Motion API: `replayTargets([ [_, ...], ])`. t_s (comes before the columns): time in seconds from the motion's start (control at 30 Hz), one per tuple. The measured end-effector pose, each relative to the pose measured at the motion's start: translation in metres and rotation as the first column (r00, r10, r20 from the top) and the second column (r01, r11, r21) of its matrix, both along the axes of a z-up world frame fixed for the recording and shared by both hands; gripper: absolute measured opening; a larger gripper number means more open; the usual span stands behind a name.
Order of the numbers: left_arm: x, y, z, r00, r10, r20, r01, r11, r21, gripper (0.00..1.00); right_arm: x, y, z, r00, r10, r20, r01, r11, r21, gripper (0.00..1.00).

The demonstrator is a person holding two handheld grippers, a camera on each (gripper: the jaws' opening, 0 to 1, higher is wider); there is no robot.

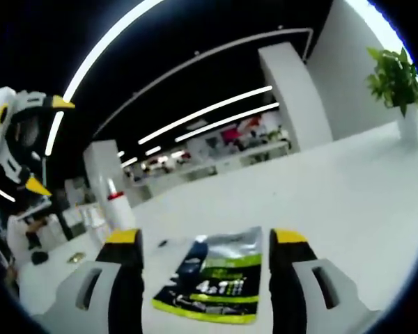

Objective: Arrange the skincare products in the storage area until every visible bottle or jar stands upright without overlapping.

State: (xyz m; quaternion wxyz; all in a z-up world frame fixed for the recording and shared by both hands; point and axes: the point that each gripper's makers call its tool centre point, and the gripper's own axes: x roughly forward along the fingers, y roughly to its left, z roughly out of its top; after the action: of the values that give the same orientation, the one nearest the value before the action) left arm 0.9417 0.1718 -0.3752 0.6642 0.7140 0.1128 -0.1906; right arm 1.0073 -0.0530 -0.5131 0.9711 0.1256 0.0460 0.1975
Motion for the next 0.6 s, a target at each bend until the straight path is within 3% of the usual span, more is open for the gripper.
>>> replayTargets([
  [0.17, -0.005, 0.066, -0.032, 0.983, 0.132, -0.127, -0.132, 0.991, 0.005, 0.91, 0.003, 0.002, -0.002, 1.0, 0.008, -0.003, -0.008, 1.0, -0.008, 0.73],
  [0.23, -0.002, 0.102, -0.054, 0.947, 0.24, -0.211, -0.251, 0.968, -0.025, 0.86, 0.004, 0.004, -0.006, 1.0, 0.01, -0.009, -0.01, 1.0, -0.025, 0.73],
  [0.27, -0.002, 0.108, -0.058, 0.938, 0.257, -0.231, -0.272, 0.962, -0.034, 0.83, 0.004, 0.004, -0.007, 1.0, 0.009, -0.012, -0.009, 0.999, -0.037, 0.73],
  [0.4, 0.01, 0.149, -0.095, 0.855, 0.335, -0.395, -0.413, 0.902, -0.129, 0.81, 0.006, 0.004, -0.011, 1.0, -0.002, 0.011, 0.003, 0.991, -0.136, 0.73],
  [0.47, 0.015, 0.163, -0.111, 0.83, 0.344, -0.44, -0.451, 0.877, -0.166, 0.77, 0.005, 0.009, -0.008, 1.0, 0.01, 0.024, -0.006, 0.992, -0.13, 0.75],
  [0.6, 0.015, 0.18, -0.139, 0.77, 0.367, -0.522, -0.516, 0.839, -0.172, 0.7, 0.003, 0.015, -0.004, 0.999, 0.035, 0.031, -0.032, 0.995, -0.099, 0.77],
])
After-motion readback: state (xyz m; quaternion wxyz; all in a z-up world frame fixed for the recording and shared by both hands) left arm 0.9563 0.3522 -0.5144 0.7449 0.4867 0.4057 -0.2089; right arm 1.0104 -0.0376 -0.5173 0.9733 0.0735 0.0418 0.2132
